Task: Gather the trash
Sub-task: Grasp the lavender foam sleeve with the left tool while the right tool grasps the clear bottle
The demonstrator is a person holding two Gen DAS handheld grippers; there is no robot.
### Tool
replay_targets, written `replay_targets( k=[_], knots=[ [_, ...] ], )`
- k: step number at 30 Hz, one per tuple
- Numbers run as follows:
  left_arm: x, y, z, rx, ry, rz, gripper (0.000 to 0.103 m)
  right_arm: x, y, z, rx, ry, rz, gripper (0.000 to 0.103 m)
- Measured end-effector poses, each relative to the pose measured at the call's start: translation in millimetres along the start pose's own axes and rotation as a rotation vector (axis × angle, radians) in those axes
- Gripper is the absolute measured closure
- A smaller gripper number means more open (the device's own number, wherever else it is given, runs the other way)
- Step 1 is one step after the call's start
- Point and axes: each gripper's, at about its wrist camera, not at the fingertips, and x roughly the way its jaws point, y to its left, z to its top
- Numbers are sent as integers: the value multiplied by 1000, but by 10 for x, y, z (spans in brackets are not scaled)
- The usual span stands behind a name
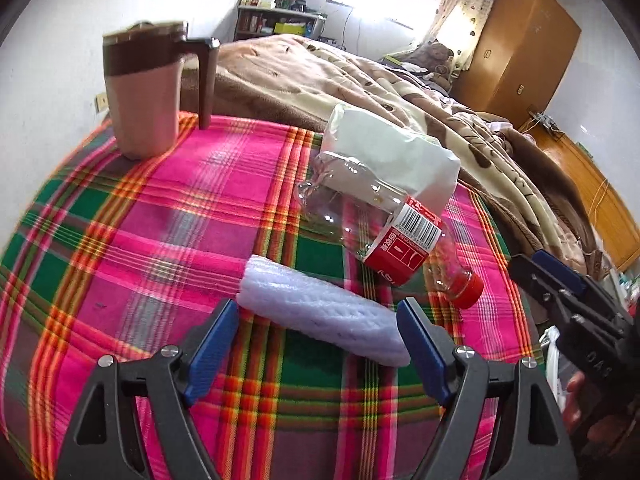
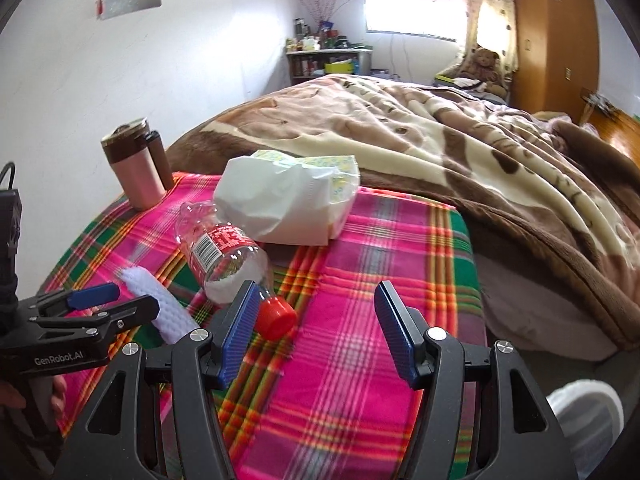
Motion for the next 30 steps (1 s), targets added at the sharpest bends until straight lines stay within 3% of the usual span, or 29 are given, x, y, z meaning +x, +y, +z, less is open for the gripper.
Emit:
replay_targets(
  k=[2,13,21,23,25,30],
  knots=[
    [82,9,12,-19,31,-25,20,38,0,26,2,4,5,42],
    [285,-42,17,19,92,4,20,170,44,88,14,21,34,41],
    [196,141,-5,21,100,-6,20,252,126,183,22,22,123,41],
    [167,164,-19,30,97,1,20,268,164,207,17,26,135,39],
    [150,205,-30,36,97,-1,20,295,206,204,-4,40,166,27],
    [104,300,-23,16,93,-1,20,443,249,147,-23,89,176,27]
  ],
)
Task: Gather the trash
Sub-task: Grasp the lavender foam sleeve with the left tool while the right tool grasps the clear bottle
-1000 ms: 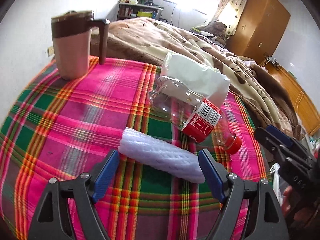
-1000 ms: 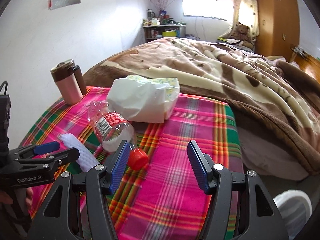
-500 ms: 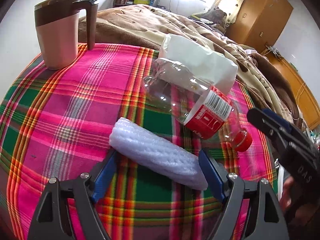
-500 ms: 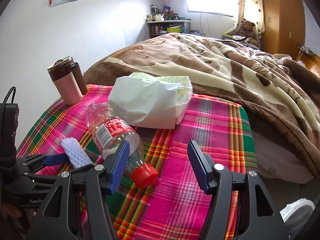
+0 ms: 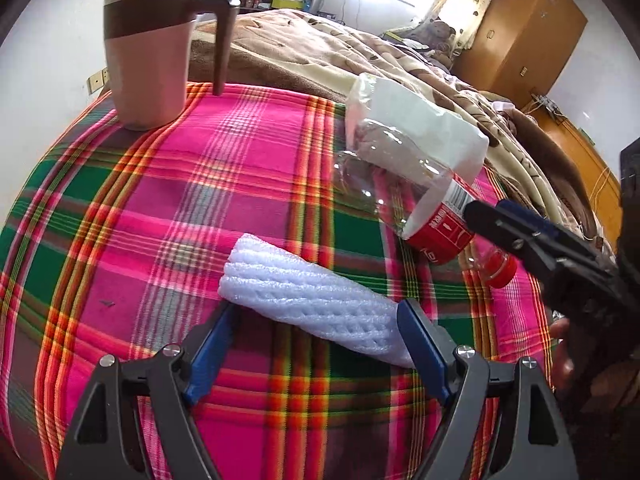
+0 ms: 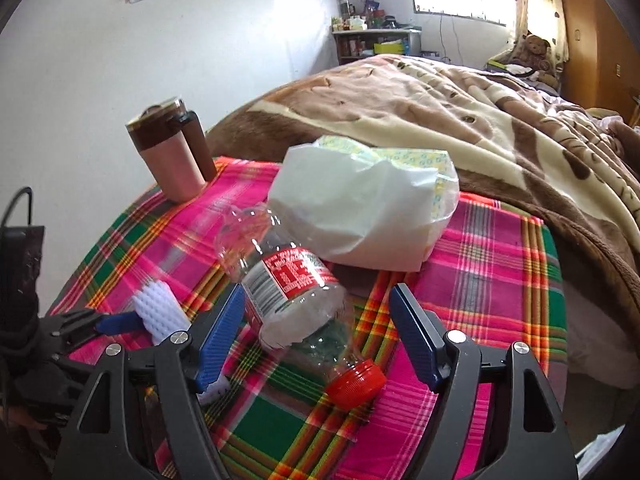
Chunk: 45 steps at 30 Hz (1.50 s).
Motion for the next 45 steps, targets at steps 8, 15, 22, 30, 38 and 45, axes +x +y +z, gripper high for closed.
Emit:
replay_targets(
  k=[8,15,22,30,38,45],
  knots=[
    [-27,95,-18,-18,-9,1,20,141,89,-30,-75,39,7,27],
    [-30,94,-11,-35,-19,4,20,117,17,-93,-23,56,31,32],
    [24,66,42,-77,-30,26,19,-25,-59,-204,21,50,11,35],
    [71,-77,37,-67,-53,73,26,-230,-163,-344,83,24,-32,35],
    [98,-249,21,-53,-56,-6,66,-447,-266,-491,154,-21,-53,35],
    [62,-502,-46,22,-56,-53,75,-585,-332,-594,201,-47,-71,35]
  ],
)
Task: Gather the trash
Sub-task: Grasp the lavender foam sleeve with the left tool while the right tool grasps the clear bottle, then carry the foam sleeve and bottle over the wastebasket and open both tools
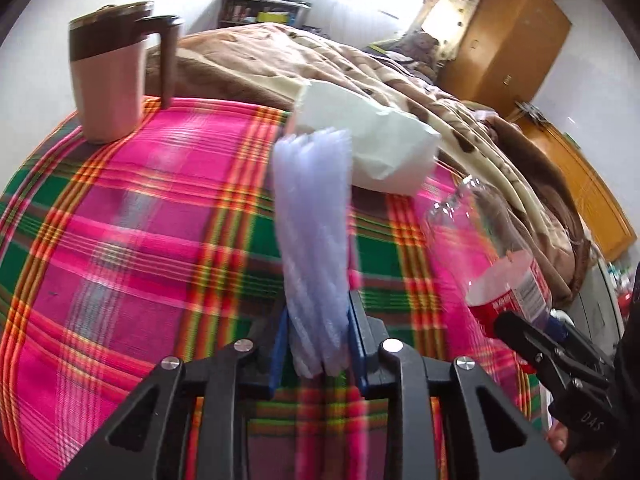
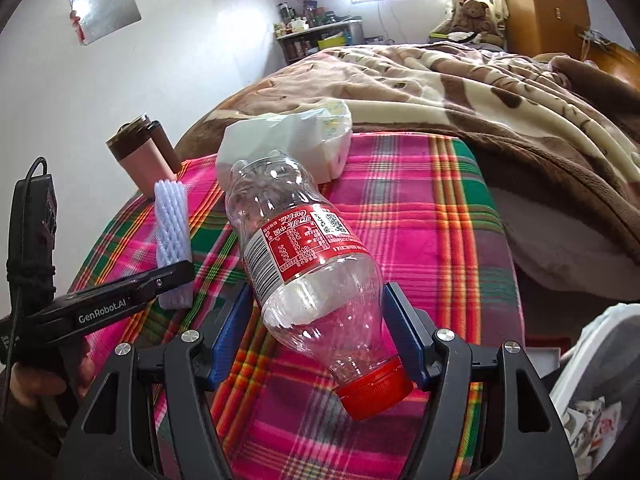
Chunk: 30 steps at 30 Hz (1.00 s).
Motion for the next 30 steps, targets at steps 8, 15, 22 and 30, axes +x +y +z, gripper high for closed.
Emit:
replay_targets(
  k=[8,15,22,30],
  knots=[
    [-117,-188,-86,61,-25,-17,76,-198,-50,-86,38,-44,0,35],
    [-337,-355,-191,103,-52,-40,76,-385,-103,-166,73,-78,-10,35],
    [-560,-561,-361,156,-78,-77,76,-614,-139,-287,92,-113,-35,35],
    [-794,-786,-496,207,-110,-118,76,-957,-253,-428,130,-163,-56,35]
  ],
)
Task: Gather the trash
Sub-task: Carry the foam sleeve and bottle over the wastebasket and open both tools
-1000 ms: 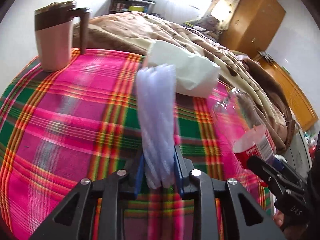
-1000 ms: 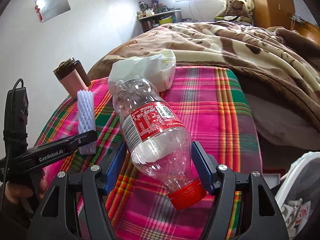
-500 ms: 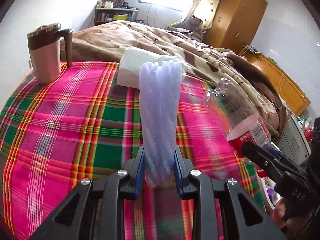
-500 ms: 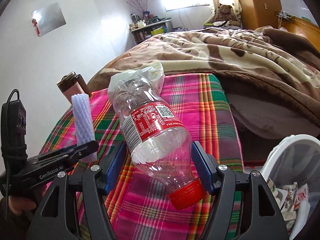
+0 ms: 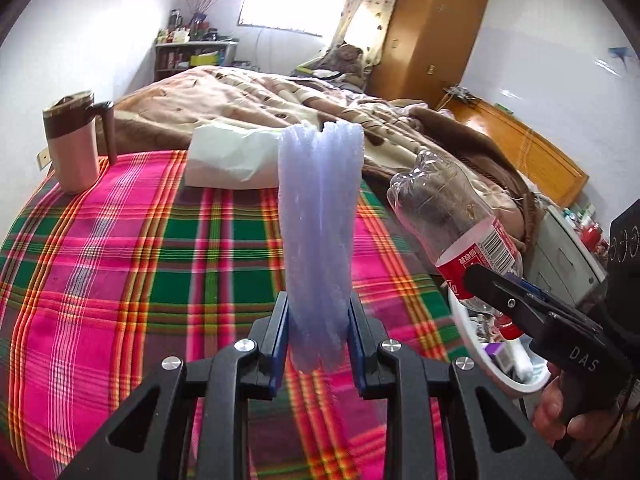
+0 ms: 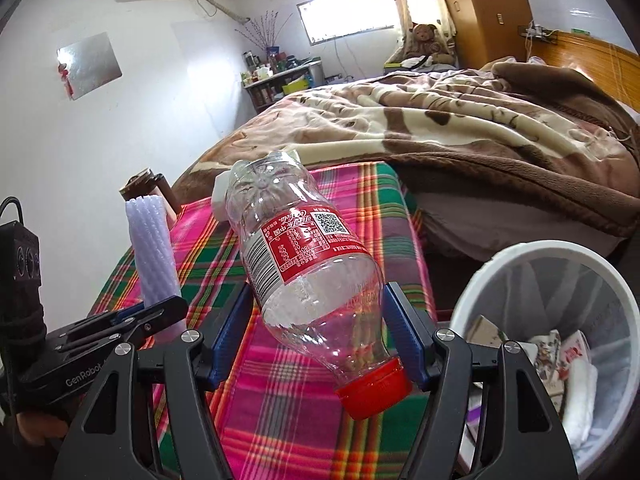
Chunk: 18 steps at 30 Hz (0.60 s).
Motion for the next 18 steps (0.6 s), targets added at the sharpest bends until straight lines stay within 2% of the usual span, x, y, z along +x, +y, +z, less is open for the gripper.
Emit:
replay_targets(
  k=[18],
  knots=[
    [-257,-779,-196,163,-43,-105,76,-613,-398,-172,62,-110,-106,35]
  ],
)
